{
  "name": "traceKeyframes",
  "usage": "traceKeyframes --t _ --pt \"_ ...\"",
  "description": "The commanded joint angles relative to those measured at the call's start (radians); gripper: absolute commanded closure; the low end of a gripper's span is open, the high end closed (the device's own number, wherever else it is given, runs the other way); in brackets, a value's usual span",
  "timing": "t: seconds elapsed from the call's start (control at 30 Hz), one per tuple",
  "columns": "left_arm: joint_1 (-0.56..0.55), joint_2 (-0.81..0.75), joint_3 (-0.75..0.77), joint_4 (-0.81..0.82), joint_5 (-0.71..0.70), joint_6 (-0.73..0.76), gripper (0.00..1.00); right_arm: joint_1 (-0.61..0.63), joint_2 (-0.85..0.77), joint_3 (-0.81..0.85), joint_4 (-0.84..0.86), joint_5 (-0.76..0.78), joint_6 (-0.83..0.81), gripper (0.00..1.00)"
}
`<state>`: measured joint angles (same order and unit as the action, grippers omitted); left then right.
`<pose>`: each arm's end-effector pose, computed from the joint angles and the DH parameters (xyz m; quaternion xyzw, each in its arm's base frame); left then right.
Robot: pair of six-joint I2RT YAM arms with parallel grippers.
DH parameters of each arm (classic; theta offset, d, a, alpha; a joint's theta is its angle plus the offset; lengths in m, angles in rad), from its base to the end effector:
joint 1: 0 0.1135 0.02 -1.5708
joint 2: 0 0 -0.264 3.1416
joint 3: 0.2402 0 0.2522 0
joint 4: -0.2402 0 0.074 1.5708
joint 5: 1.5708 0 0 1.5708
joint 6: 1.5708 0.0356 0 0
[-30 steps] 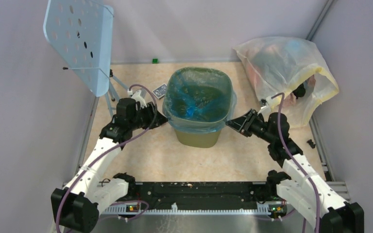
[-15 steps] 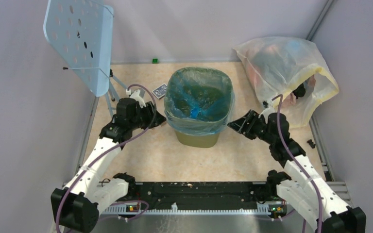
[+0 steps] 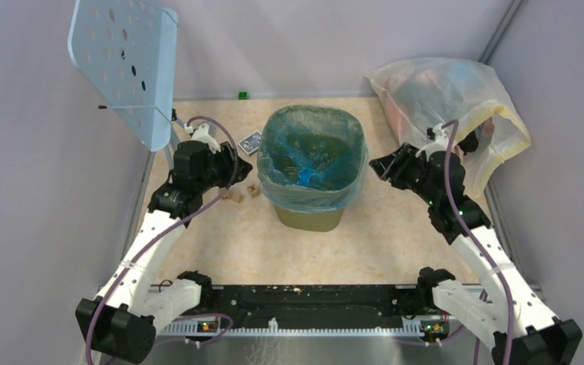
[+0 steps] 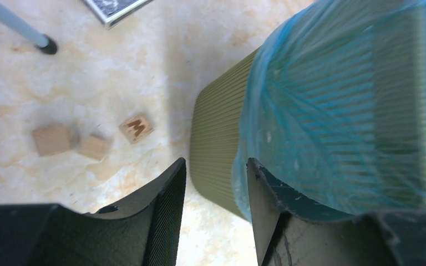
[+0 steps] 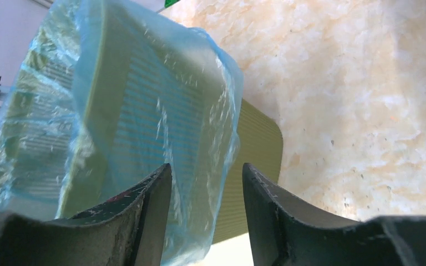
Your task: Put the trash bags into the trash bin
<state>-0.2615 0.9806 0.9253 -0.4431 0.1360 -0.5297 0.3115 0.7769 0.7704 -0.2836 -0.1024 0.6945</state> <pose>0.2083 -0.0608 0.3270 -0.0803 0.8546 -0.2503 0.4478 0.1721 0.0592 0.3257 0.1224 0.7920 0.3236 0.5030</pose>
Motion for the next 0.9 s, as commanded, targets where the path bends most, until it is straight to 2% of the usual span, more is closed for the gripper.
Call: traceKeyframes --t 0.0,0.17,0.27,0.5,0.7,0.87 --pt "0.004 0.031 -0.023 0.187 0.085 -0.061 0.50 -0.006 0.099 0.050 0.118 0.007 -0.006 0.52" --pt "0.005 0.068 -0.095 0.337 0.151 -0.110 0.50 -0.012 0.217 0.052 0.197 -0.016 0.042 0.52" --pt "0.004 0.108 -0.124 0.412 0.234 -0.118 0.49 -0.022 0.278 0.001 0.271 -0.100 0.084 0.53" --pt "0.004 0.202 -0.181 0.436 0.249 -0.119 0.50 -0.032 0.361 -0.104 0.408 -0.189 0.137 0.58" --pt "0.004 0.172 -0.186 0.407 0.188 -0.094 0.49 -0.055 0.299 -0.070 0.306 -0.112 0.072 0.52" --pt "0.004 0.092 -0.165 0.347 0.101 -0.057 0.39 -0.058 0.181 -0.010 0.180 0.028 -0.001 0.46"
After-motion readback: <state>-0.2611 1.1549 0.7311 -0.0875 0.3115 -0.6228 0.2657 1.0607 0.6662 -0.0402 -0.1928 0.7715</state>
